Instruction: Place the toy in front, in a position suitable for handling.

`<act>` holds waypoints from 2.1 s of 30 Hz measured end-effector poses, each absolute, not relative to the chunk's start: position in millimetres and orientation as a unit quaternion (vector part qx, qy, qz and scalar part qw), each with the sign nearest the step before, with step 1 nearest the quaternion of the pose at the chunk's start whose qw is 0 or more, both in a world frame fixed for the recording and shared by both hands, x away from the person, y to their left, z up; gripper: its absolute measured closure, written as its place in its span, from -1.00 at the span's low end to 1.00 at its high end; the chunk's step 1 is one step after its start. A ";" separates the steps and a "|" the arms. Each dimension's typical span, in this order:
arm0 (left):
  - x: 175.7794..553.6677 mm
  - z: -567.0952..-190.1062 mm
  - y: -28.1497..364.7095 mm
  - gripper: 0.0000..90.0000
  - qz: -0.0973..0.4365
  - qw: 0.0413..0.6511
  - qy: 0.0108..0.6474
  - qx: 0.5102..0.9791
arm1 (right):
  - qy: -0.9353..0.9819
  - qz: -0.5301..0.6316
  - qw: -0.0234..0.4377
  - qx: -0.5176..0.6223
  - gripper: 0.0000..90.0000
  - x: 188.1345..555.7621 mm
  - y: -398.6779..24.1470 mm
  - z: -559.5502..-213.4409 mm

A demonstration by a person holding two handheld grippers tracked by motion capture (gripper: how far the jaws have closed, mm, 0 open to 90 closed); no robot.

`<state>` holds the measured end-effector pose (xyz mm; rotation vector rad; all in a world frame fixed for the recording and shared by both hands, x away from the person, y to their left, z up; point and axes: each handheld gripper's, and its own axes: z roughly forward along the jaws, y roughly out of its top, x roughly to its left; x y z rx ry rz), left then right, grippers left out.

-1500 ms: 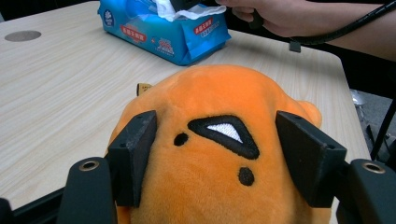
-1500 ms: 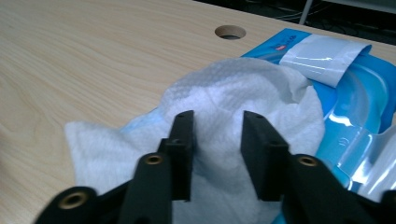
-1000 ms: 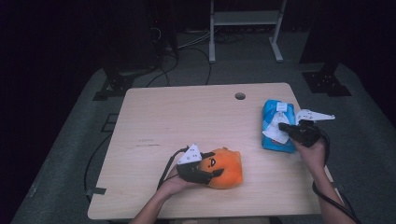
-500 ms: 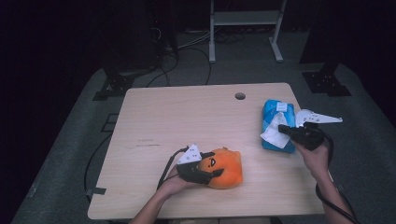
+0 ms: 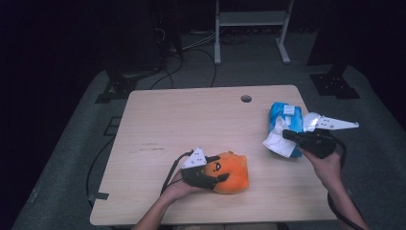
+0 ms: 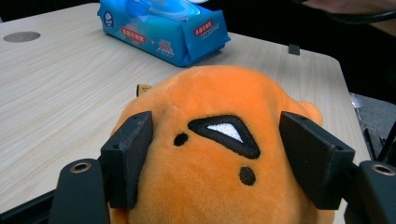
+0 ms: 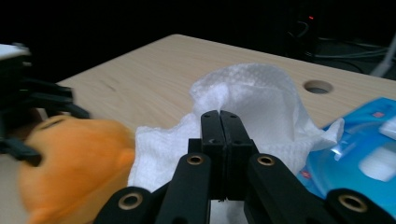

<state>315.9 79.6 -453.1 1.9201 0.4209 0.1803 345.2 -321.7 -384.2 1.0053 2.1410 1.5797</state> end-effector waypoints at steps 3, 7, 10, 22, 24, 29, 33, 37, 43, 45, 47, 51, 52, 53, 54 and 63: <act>316.7 -453.2 79.7 -0.38 0.076 0.552 0.178 0.811 | 0.748 0.562 0.131 0.328 0.98 330.3 -312.3 -374.7; 316.0 -452.6 79.4 -0.39 0.078 0.550 0.178 0.812 | 0.758 0.575 0.101 0.292 0.97 307.9 -294.9 -362.1; 316.1 -452.6 79.2 -0.40 0.079 0.550 0.176 0.813 | 0.764 0.583 0.076 0.266 0.98 290.1 -280.5 -356.8; 317.3 -453.1 79.6 -0.43 0.078 0.551 0.174 0.813 | 0.787 0.576 -0.055 0.212 0.97 265.0 -230.3 -363.2; 317.3 -453.1 79.5 -0.43 0.078 0.550 0.173 0.813 | 0.786 0.575 -0.063 0.218 0.97 275.6 -226.7 -369.9; 317.1 -453.1 79.5 -0.43 0.079 0.550 0.172 0.813 | 0.790 0.561 -0.050 0.244 0.97 309.9 -215.3 -392.7; 316.9 -452.8 79.5 -0.44 0.078 0.550 0.172 0.814 | 0.811 0.528 0.018 0.252 0.96 323.4 -199.9 -406.3; 316.9 -452.8 80.0 -0.46 0.078 0.547 0.172 0.815 | 0.817 0.522 0.047 0.243 0.90 325.5 -187.8 -414.6; 315.0 -452.0 77.9 -0.46 0.083 0.543 0.167 0.818 | 0.819 0.527 0.045 0.223 0.64 324.1 -182.9 -412.8; 314.6 -451.8 77.9 -0.46 0.083 0.542 0.166 0.820 | 0.819 0.529 0.038 0.218 0.54 324.2 -181.2 -413.6; 314.5 -451.7 77.5 -0.46 0.084 0.542 0.165 0.820 | 0.821 0.530 0.031 0.211 0.44 324.7 -178.3 -414.2; 314.7 -451.7 77.1 -0.47 0.085 0.540 0.163 0.822 | 0.829 0.523 0.042 0.195 0.33 321.2 -170.6 -413.9; 314.7 -451.7 77.1 -0.47 0.085 0.539 0.162 0.822 | 0.830 0.520 0.044 0.194 0.34 321.1 -169.2 -414.0; 314.7 -451.6 77.2 -0.48 0.085 0.538 0.161 0.823 | 0.832 0.518 0.046 0.192 0.34 321.6 -167.7 -414.3; 314.6 -451.6 77.1 -0.49 0.084 0.538 0.162 0.823 | 0.833 0.517 0.046 0.193 0.35 322.5 -166.2 -414.9; 314.3 -448.8 78.0 -0.54 0.075 0.525 0.152 0.834 | 0.842 0.503 0.064 0.185 0.81 319.0 -165.6 -416.5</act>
